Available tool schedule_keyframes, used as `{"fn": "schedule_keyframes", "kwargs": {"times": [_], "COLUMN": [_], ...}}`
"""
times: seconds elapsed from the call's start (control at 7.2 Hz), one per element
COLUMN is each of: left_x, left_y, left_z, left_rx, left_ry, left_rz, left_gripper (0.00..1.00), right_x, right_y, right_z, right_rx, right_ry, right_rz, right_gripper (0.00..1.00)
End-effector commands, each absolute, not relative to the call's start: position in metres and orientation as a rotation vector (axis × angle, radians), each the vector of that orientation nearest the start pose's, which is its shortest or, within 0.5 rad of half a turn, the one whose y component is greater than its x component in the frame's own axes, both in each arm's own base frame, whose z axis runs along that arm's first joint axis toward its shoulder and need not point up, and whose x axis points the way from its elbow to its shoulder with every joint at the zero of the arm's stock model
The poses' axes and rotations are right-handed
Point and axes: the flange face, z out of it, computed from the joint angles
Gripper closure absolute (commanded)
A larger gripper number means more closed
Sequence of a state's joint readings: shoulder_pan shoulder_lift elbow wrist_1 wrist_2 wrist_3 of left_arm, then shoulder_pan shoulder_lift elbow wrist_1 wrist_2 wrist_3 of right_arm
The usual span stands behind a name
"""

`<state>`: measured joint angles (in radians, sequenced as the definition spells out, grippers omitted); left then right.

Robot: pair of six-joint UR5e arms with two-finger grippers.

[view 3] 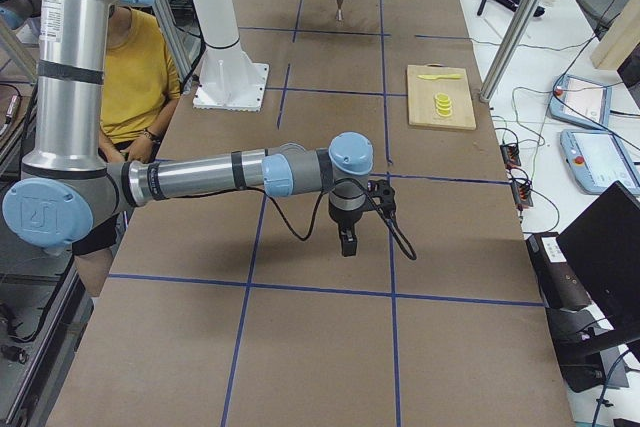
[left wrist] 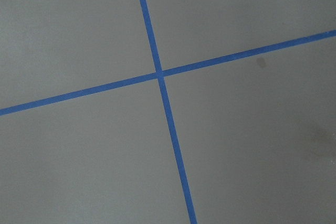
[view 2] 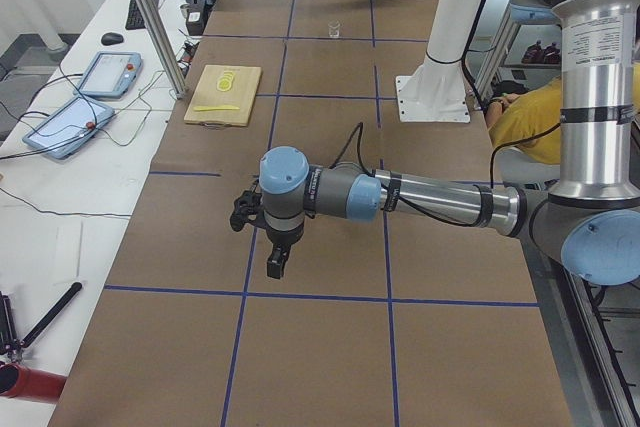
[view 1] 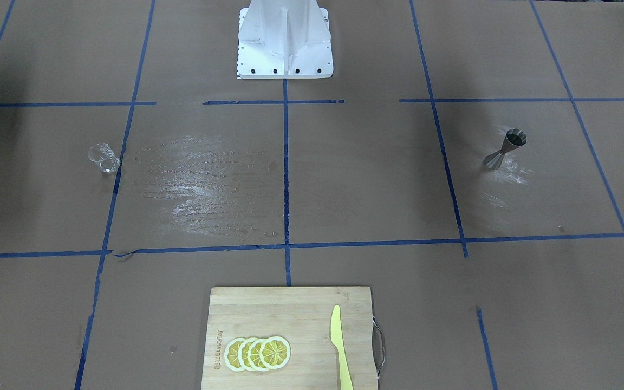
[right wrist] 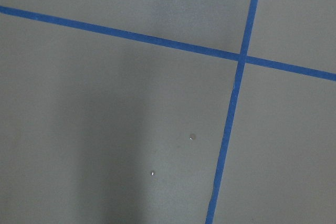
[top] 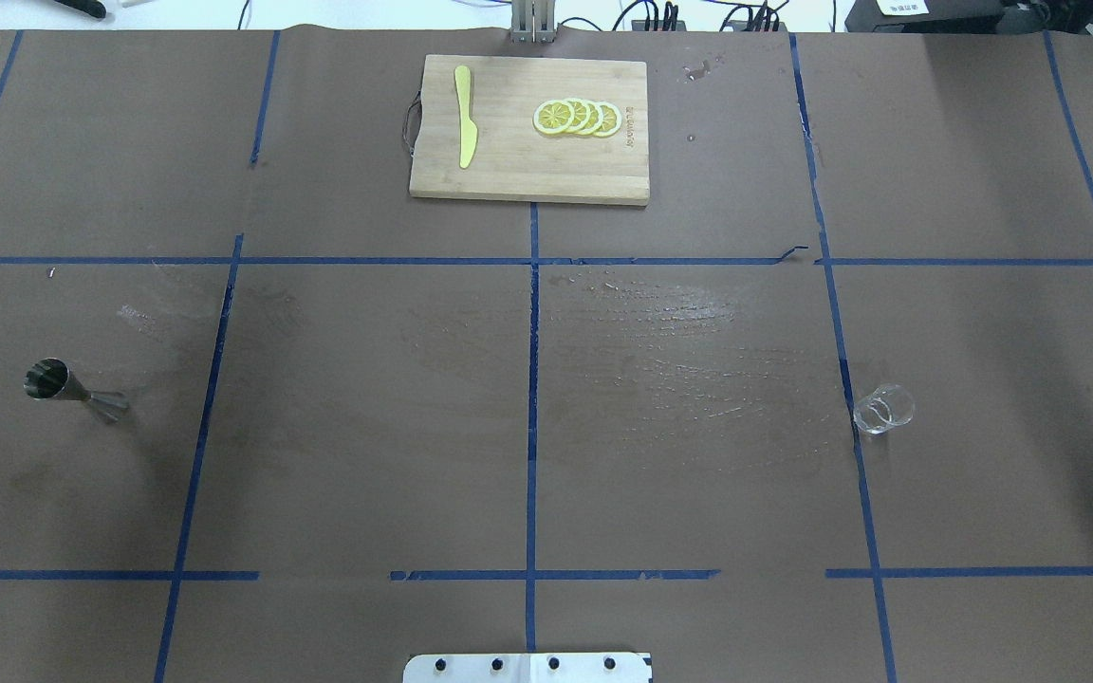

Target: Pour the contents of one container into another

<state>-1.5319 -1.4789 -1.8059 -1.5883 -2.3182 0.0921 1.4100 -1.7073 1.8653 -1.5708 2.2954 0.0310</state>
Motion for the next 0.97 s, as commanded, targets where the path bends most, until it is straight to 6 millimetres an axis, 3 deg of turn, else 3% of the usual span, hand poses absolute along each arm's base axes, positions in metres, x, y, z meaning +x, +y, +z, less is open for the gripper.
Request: {"fn": "schedule_keyframes", "kwargs": {"times": [0.0, 0.56, 0.83], "left_x": [-0.0479, -0.0478, -0.0476], "left_y": [-0.4609, -0.4603, -0.4601], "left_z": [0.5799, 0.5804, 0.5796], "left_rx": [0.171, 0.169, 0.170], "left_ry": [0.744, 0.745, 0.748], "left_rz": [0.183, 0.183, 0.184], "left_gripper": [0.00, 0.00, 0.00], "right_x": [-0.0131, -0.0150, -0.0215], "right_y": [-0.4453, -0.4464, -0.4406], "right_z": [0.5789, 0.5771, 0.5760], "right_rx": [0.076, 0.093, 0.066], "right_ry": [-0.737, -0.742, -0.856], "right_rz": [-0.200, -0.209, -0.210], "right_gripper": [0.00, 0.00, 0.00]}}
